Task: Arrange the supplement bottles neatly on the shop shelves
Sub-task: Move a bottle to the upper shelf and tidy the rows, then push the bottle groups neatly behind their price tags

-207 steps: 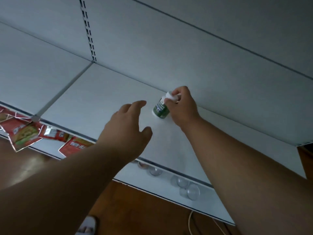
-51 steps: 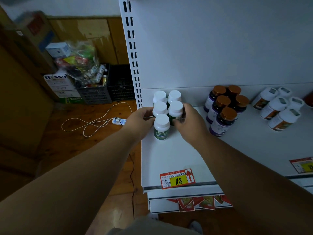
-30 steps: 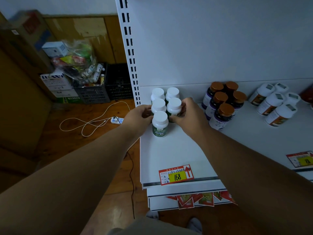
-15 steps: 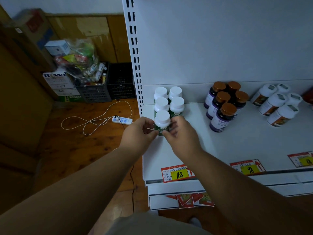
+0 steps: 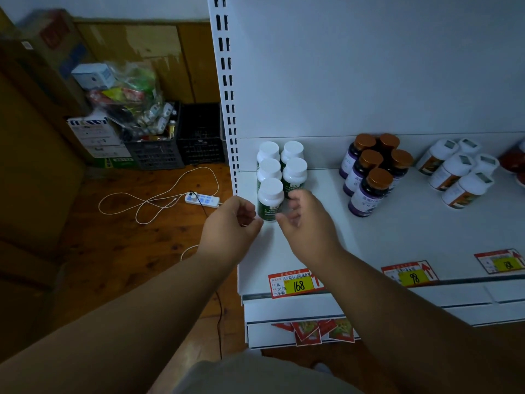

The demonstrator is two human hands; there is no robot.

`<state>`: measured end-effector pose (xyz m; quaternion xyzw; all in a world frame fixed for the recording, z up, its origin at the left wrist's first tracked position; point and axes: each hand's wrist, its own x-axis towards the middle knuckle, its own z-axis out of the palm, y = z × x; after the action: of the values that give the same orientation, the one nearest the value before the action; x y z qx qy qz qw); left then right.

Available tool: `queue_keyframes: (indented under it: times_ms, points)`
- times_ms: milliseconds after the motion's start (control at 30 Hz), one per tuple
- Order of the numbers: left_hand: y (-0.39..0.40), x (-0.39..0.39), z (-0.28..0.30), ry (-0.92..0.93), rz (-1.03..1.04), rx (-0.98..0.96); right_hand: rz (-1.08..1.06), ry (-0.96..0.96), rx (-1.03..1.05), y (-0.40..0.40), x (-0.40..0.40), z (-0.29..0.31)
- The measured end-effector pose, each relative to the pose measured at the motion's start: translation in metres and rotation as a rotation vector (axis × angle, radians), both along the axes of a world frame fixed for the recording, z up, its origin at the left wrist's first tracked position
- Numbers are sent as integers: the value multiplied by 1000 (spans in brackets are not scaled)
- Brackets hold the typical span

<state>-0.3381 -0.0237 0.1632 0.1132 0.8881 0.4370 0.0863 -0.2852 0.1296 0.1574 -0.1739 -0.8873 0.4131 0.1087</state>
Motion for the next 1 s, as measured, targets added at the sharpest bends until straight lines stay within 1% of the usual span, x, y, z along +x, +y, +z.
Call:
queue_keyframes:
  times_ms: [167,267,400,533,667,733,833,900,967,1000]
  points:
    - [3,37,3,-11,-87,70,11,5,-14,6,27,5]
    - [16,52,6,-21,-96,122,35,29,-14,16,44,9]
    - [56,66,11,-21,-64,136,5,28,-33,58,71,16]
    - [107,92,13,-22,28,168,8,-6,-25,113,96,25]
    - [156,105,21,-37,92,265,-16,-8,-73,162,97,34]
    - [171,110,25,-112,88,324,-80,-2,-156,176,98,33]
    - [183,105,19,-353,133,432,-121,-9,-297,190,93,31]
    - [191,85,17,-470,172,555,-127,-24,-411,205,70,35]
    - [202,55,16,-527,193,648,-202,-34,-601,218,42,42]
    - [210,43,16,-539,178,656,-256,-44,-717,223,30,44]
